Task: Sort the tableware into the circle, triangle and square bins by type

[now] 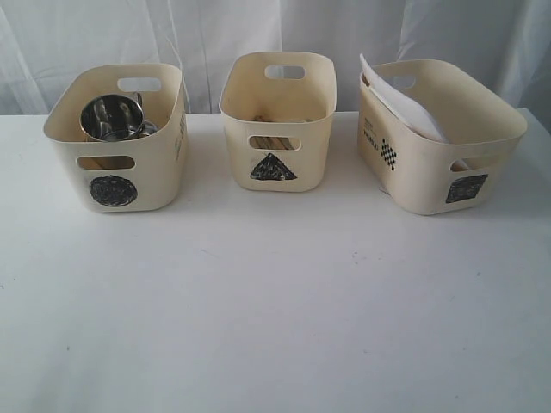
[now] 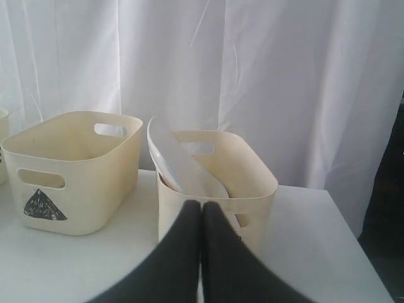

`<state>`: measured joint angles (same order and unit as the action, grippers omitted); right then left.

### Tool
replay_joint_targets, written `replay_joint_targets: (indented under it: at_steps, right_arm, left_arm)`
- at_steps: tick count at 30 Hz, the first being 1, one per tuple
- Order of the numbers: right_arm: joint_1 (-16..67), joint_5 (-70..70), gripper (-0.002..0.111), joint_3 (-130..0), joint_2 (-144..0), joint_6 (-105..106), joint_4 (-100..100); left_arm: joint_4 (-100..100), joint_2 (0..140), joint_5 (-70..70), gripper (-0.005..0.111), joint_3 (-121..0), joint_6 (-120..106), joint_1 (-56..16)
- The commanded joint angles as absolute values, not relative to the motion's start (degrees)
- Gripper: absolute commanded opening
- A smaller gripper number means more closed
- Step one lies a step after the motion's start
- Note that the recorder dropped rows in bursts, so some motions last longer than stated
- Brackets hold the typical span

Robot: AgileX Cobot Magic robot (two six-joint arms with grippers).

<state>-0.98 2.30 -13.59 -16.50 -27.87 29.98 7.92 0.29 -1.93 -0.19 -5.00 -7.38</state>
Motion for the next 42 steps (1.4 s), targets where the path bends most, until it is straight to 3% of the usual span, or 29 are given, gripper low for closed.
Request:
replay_joint_targets:
  at_steps: [1,7,13,42]
  right_arm:
    - [-1.1,2.0,0.0,-11.6,-16.2,-24.5,30.5]
    - [-1.0,1.7,0.0,-5.9,-11.1,-16.6,25.7]
    - [-1.0,11.0,0.0,-3.9,0.0,-0.6,10.2]
    - [-1.0,11.3,0.0,0.0,0.0,6.2,1.9]
  left_arm:
    - [8.1,0.0,-1.6,0.042,0.0,-4.9,-7.3]
    - [8.1,0.0,-1.6,0.042,0.0,-4.9,-7.3]
    - [8.1,0.0,-1.6,0.042,0.0,-4.9,-7.3]
    - [8.1,0.0,-1.6,0.042,0.0,-4.9,-7.3]
